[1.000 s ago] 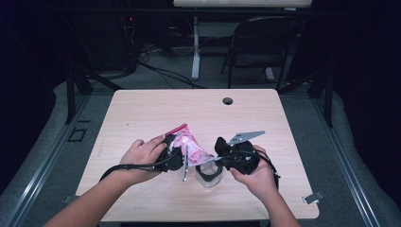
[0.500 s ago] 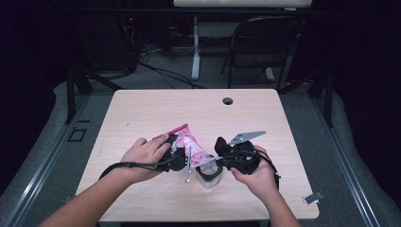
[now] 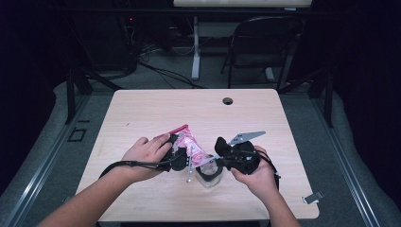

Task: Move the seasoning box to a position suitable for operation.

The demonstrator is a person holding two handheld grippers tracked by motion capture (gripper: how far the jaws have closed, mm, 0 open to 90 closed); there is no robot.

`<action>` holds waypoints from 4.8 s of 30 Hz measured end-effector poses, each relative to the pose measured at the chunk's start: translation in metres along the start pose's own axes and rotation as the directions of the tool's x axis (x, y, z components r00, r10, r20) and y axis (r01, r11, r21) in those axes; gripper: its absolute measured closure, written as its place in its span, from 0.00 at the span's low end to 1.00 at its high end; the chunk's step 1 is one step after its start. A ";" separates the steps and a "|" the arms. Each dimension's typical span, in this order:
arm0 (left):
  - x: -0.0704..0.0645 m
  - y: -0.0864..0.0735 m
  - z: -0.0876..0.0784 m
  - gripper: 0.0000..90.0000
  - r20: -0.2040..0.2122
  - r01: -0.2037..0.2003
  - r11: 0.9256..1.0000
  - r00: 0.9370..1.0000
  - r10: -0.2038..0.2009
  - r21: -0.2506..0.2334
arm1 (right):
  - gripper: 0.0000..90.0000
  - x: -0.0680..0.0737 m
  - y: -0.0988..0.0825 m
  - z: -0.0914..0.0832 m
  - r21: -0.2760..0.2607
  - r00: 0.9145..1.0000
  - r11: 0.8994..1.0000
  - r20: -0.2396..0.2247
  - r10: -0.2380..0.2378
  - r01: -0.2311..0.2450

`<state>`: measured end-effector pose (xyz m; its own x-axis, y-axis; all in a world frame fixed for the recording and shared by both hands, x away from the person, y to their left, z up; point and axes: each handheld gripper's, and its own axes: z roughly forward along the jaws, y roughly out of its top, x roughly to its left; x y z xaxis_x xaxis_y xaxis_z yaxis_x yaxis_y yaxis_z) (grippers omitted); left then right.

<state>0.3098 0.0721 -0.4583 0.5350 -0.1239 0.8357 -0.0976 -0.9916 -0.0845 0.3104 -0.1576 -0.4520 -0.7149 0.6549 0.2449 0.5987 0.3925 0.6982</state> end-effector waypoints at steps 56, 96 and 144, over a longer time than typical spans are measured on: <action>0.000 0.017 -0.008 0.73 -0.087 -0.146 0.989 0.985 0.147 0.020 | 1.00 -0.003 -0.008 0.001 0.014 1.000 1.000 -0.001 0.012 -0.012; 0.002 0.019 -0.010 0.75 -0.124 -0.202 0.978 0.970 0.207 0.050 | 1.00 -0.003 -0.008 0.003 0.017 1.000 1.000 0.000 0.014 -0.014; 0.005 0.023 -0.014 0.80 -0.146 -0.235 0.970 0.959 0.243 0.066 | 1.00 -0.006 -0.009 0.003 0.015 1.000 1.000 0.013 0.018 -0.018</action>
<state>0.2986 0.0490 -0.4481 0.3670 -0.3541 0.8602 -0.1651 -0.9348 -0.3143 0.3106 -0.1627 -0.4618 -0.6995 0.6699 0.2487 0.6169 0.3903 0.6835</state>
